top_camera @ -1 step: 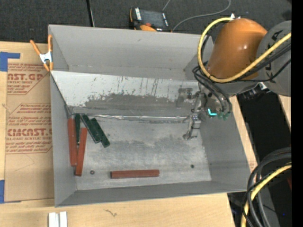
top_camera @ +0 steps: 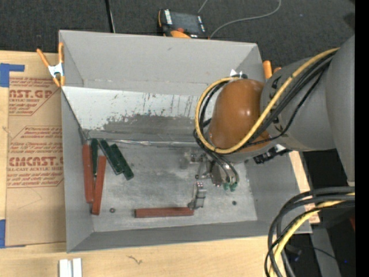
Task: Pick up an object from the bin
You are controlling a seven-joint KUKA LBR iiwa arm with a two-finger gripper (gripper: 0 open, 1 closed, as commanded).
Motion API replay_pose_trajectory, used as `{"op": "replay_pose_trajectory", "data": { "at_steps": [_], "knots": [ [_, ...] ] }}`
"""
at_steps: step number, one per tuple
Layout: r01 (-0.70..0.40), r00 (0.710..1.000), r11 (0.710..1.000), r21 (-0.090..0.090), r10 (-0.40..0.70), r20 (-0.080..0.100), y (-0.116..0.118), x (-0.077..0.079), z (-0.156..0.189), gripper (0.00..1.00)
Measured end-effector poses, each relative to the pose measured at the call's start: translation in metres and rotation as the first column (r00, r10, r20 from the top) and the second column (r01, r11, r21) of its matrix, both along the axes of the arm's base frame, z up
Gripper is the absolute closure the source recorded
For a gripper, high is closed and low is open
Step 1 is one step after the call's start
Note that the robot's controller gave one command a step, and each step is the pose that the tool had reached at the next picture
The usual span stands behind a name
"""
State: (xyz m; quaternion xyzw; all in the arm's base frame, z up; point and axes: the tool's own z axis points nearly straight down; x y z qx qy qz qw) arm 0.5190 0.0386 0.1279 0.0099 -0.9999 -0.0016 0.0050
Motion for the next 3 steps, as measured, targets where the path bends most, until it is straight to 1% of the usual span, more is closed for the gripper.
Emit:
{"op": "replay_pose_trajectory", "data": {
  "at_steps": [1,2,3],
  "knots": [
    [-0.072,0.997,0.997,-0.001,0.072,0.021,0.047,-0.038,-0.058,0.0],
    [-0.068,0.998,0.998,-0.003,0.068,0.008,0.044,-0.04,-0.057,1.0],
    [-0.11,0.994,0.994,-0.002,0.11,0.019,0.064,-0.026,0.085,1.0]
  ]
}}
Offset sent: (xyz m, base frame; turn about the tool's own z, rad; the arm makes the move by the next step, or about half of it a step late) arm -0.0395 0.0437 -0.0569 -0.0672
